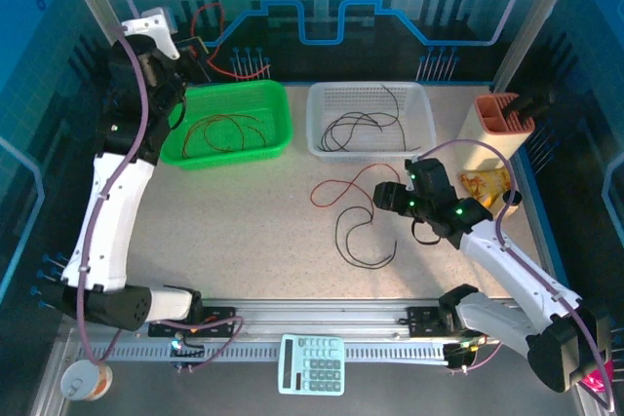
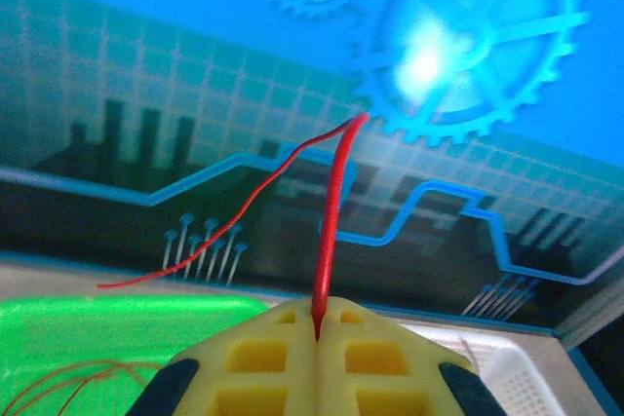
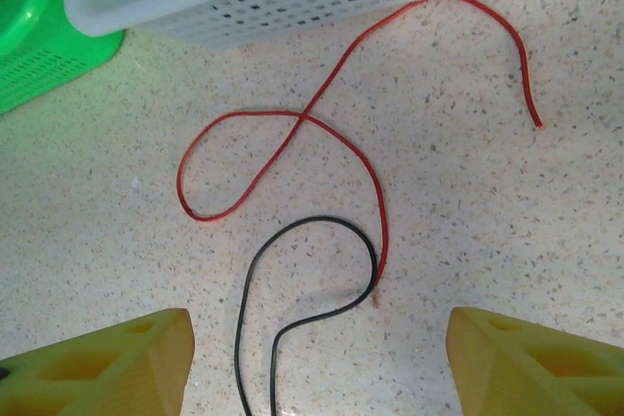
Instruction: Untangle the cables
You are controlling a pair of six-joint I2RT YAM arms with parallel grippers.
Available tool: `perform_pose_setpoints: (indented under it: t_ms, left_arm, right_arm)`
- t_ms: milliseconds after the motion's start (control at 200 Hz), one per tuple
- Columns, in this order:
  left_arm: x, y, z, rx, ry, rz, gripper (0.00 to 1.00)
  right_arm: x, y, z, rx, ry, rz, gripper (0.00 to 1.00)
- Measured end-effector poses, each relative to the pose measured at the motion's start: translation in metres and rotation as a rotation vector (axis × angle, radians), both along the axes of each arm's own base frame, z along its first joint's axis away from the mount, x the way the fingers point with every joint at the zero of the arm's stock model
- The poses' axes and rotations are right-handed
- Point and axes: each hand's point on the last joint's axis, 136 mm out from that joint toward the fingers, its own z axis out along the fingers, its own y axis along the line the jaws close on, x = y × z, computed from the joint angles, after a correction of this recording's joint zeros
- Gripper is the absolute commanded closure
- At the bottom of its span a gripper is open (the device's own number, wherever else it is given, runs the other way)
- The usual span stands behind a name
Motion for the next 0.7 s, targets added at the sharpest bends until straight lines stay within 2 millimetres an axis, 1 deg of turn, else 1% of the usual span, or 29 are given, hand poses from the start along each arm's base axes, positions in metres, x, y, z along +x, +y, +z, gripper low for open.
perform_pose_setpoints:
  t_ms: [60,120,180,255,315,445,540,615,700]
  left_arm:
    - [0.013,0.012,-0.023,-0.026,0.047,0.027,1.00]
    - [0.026,0.022,-0.051,-0.052,0.108,0.048,1.00]
    - [0.036,0.031,-0.079,-0.072,0.163,0.067,1.00]
    - [0.046,0.040,-0.106,-0.088,0.218,0.087,1.00]
    - [0.055,0.047,-0.123,-0.103,0.247,0.105,1.00]
    - [0.076,0.059,-0.151,-0.112,0.287,0.133,1.00]
    - [0.092,0.064,-0.183,-0.111,0.341,0.151,1.00]
    - [0.105,0.068,-0.217,-0.103,0.405,0.172,1.00]
    - [0.117,0.075,-0.261,-0.087,0.490,0.208,1.00]
  right_arm:
    - [0.002,-0.001,0.003,0.001,-0.007,-0.003,0.30]
    - [0.003,-0.002,0.005,0.001,-0.011,-0.007,0.30]
    - [0.003,-0.003,0.005,-0.001,-0.010,-0.008,0.30]
    - [0.004,-0.004,0.004,-0.005,-0.007,-0.009,0.30]
    - [0.003,-0.005,0.003,-0.007,-0.003,-0.011,0.30]
    - [0.001,-0.007,0.001,-0.012,0.009,-0.014,0.30]
    - [0.000,-0.009,0.001,-0.014,0.013,-0.020,0.30]
    - [-0.002,-0.011,0.003,-0.013,0.009,-0.025,0.30]
    - [-0.003,-0.012,0.006,-0.009,0.002,-0.025,0.30]
